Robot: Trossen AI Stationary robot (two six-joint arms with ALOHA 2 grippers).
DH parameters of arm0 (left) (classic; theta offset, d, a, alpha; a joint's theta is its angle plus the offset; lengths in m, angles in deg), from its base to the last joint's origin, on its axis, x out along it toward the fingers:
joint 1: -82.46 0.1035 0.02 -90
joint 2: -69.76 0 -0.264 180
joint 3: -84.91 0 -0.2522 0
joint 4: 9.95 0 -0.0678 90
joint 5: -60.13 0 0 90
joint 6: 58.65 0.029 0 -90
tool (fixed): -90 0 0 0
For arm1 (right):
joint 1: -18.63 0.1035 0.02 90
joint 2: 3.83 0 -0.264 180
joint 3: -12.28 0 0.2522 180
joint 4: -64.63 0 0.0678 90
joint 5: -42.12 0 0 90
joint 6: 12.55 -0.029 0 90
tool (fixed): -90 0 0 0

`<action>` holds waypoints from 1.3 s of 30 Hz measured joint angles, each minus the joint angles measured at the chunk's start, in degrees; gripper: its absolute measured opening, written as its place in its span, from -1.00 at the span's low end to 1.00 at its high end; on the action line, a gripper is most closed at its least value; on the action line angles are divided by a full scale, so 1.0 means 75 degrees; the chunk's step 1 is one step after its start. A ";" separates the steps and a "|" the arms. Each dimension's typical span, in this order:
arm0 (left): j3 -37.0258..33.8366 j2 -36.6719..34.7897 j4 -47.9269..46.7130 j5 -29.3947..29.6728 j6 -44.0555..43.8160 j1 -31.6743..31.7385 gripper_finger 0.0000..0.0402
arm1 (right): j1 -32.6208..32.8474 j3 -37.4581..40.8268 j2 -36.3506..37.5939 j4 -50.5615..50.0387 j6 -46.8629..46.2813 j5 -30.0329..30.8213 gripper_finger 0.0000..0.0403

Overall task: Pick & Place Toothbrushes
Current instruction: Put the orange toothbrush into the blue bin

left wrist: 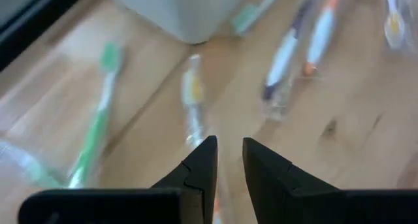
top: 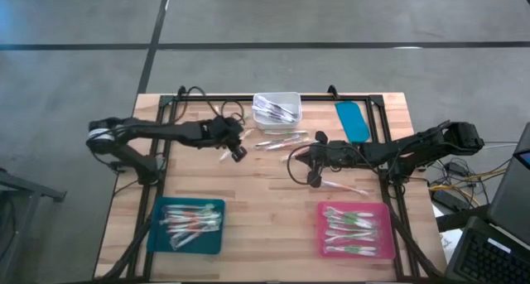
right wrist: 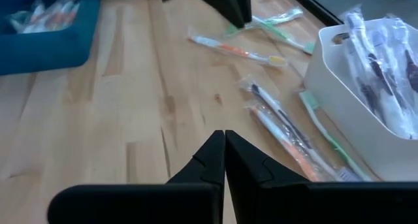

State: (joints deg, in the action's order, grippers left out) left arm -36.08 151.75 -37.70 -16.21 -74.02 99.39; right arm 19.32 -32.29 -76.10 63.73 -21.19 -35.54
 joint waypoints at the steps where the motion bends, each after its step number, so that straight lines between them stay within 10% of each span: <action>1: 0.0156 0.0217 0.0007 -0.0109 0.0224 0.0000 -0.61 | 0.0000 0.0000 0.0000 0.0006 -0.0001 0.0008 -0.96; 18: 0.2873 0.2801 -0.0813 -0.1232 0.2284 0.0012 -0.22 | 0.0009 0.0000 0.0000 -0.0026 -0.0420 -0.0027 -0.96; 39: 0.3257 0.3050 -0.0817 -0.1847 0.2116 -0.0243 -0.26 | 0.0009 0.0086 -0.0003 -0.0086 -0.0046 -0.0047 -0.96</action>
State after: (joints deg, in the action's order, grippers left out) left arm -11.65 174.62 -43.83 -30.06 -58.15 97.57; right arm 19.39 -31.65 -76.12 63.09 -21.54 -35.89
